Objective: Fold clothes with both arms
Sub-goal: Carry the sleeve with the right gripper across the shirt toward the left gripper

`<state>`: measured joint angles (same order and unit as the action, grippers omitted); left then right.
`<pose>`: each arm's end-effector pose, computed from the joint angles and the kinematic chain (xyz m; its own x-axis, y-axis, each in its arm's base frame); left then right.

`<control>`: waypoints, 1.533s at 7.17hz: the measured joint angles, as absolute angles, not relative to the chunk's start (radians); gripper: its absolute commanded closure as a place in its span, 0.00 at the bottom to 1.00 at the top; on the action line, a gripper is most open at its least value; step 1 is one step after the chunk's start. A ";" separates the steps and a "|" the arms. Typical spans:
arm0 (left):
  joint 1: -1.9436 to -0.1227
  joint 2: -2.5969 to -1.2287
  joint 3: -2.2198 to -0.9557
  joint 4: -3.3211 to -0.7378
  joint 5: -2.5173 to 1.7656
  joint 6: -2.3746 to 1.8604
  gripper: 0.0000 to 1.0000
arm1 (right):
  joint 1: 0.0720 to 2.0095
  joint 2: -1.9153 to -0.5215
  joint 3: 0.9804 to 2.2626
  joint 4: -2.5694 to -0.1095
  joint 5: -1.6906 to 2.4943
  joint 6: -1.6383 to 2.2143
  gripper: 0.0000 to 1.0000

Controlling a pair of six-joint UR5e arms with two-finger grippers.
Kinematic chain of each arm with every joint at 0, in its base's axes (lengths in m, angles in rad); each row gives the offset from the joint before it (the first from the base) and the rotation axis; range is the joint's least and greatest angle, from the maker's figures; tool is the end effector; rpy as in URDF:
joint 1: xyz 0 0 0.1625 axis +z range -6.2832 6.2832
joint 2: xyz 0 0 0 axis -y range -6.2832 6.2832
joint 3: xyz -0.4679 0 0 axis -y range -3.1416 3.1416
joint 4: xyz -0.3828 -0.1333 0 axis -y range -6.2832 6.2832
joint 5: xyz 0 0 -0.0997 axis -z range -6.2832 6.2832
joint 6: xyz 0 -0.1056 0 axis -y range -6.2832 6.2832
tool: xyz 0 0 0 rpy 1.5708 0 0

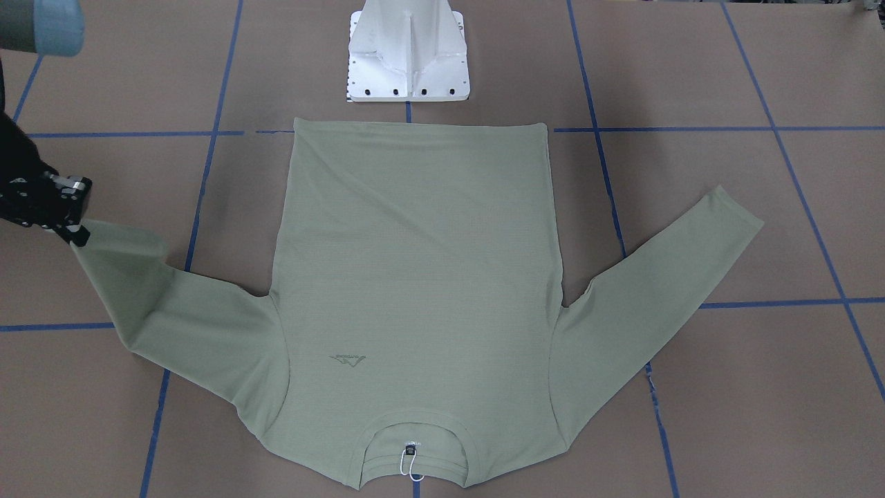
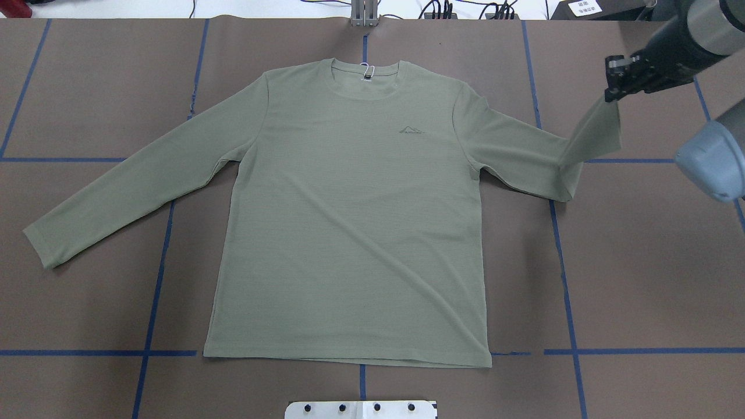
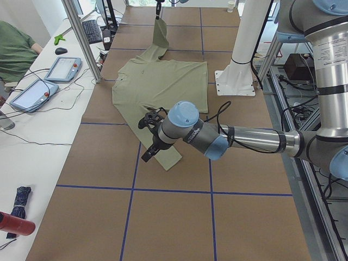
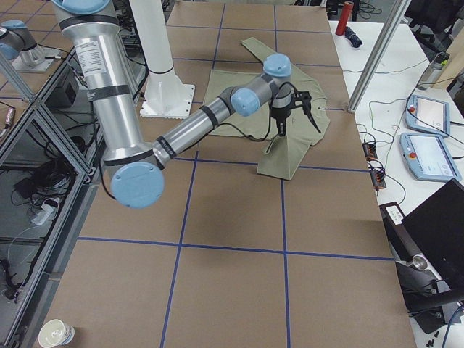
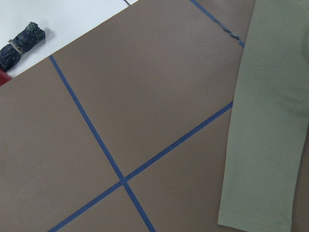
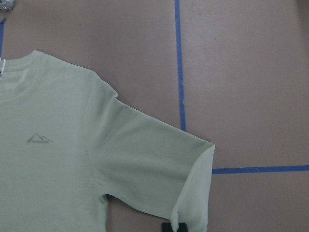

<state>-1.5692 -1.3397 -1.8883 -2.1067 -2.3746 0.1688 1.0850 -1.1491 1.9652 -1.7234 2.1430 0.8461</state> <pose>-0.0566 -0.3980 0.5864 0.6832 0.5513 -0.4788 -0.1178 0.7303 0.6729 -0.2068 -0.5546 0.3191 0.6650 0.0659 0.7439 -0.1962 0.9765 0.0889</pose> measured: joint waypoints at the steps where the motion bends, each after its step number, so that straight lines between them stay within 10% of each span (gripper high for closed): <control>1: -1.569 -1.339 -1.888 -2.106 -2.375 0.169 0.00 | 1.032 -1.023 1.942 -1.809 2.091 0.944 1.00; 6: -1.569 -1.332 -1.886 -2.105 -2.375 0.169 0.00 | 0.748 -0.347 1.287 -1.803 1.701 1.482 1.00; 11: -1.569 -1.331 -1.877 -2.100 -2.375 0.167 0.00 | 0.547 -0.173 0.960 -1.618 1.408 1.682 1.00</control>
